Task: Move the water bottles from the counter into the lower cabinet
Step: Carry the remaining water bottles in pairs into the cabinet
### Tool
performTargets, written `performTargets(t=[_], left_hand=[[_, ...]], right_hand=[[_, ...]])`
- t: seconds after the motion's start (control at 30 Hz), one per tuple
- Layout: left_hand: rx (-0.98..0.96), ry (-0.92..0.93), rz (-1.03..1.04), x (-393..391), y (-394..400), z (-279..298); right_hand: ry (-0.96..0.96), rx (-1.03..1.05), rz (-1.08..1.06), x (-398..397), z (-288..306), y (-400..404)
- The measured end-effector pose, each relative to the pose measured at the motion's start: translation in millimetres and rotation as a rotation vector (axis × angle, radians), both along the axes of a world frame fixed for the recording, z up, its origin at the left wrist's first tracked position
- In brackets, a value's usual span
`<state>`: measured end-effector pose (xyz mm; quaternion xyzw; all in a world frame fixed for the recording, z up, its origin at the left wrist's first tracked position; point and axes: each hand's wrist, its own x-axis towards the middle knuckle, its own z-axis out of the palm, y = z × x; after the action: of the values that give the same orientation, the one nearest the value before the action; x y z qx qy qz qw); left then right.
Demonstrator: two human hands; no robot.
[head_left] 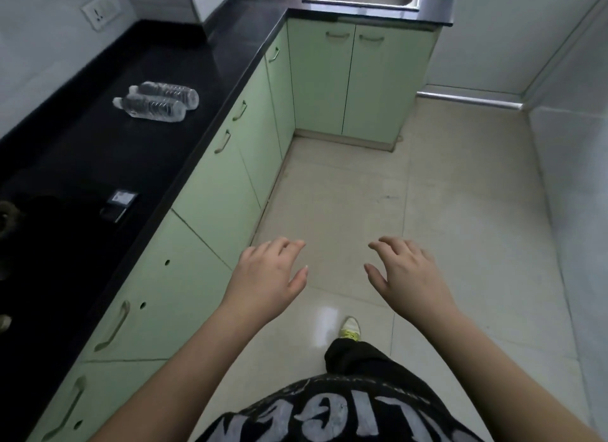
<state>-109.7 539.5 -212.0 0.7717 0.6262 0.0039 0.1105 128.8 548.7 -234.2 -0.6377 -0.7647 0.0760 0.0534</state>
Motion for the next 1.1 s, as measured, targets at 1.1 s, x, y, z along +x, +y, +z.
performTargets(t=[1.1], left_hand=[[0.128, -0.084, 0.665, -251, 372, -16]], right_hand=[[-0.037, -0.093, 0.639, -292, 22, 504]])
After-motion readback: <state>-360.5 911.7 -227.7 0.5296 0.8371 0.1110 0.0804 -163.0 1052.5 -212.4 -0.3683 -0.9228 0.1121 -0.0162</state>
